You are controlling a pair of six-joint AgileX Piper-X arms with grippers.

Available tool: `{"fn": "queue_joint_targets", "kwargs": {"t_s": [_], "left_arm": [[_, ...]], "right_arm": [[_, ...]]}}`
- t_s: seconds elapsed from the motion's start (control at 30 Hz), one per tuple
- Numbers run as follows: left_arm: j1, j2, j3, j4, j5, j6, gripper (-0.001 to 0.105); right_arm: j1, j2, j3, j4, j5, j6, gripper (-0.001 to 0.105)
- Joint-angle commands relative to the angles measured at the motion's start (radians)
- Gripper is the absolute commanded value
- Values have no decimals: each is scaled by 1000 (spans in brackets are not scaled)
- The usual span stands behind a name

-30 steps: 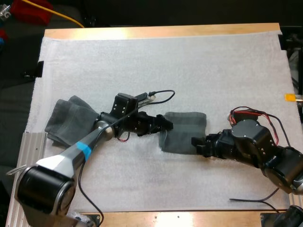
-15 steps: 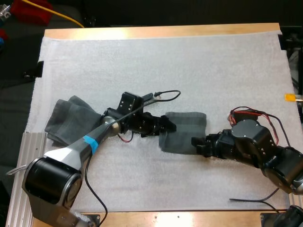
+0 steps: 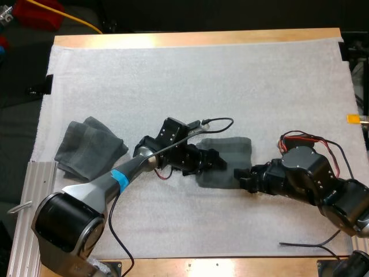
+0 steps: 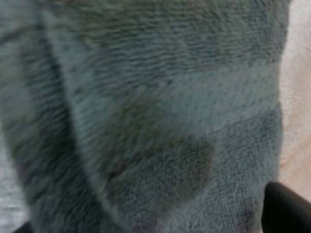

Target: Pick towel from pile, fold and stack

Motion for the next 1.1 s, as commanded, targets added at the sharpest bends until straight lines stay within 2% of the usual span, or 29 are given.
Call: {"fn": "queue_joint_targets", "kwargs": {"t_s": [0.0,0.1,0.17,0.33,0.37,0.5,0.53,0.87,1.07], "left_arm": [[-15,3,-4,4,26,-17,71],[-25,3,-5,4,32,-17,68],[-31,3,-5,4,32,-17,61],[-34,3,-5,4,32,-17,34],[-34,3,-5,4,32,-17,32],[-34,3,-5,11,32,-6,4],[-34,3,-5,11,32,2,0],[-23,-83,-9,11,35,68,0],[41,-174,-12,11,52,80,0]], "right_arm": [[0,-6,-3,13,3,-13,59],[0,-6,-3,13,3,-13,59],[0,-6,-3,15,3,-13,59],[0,-6,-3,15,3,-13,59],[0,-6,-3,15,3,-13,59],[0,-6,-3,15,3,-13,59],[0,-6,-3,15,3,-13,59],[0,-6,-3,15,3,-13,59],[0,-6,-3,15,3,-13,59]]}}
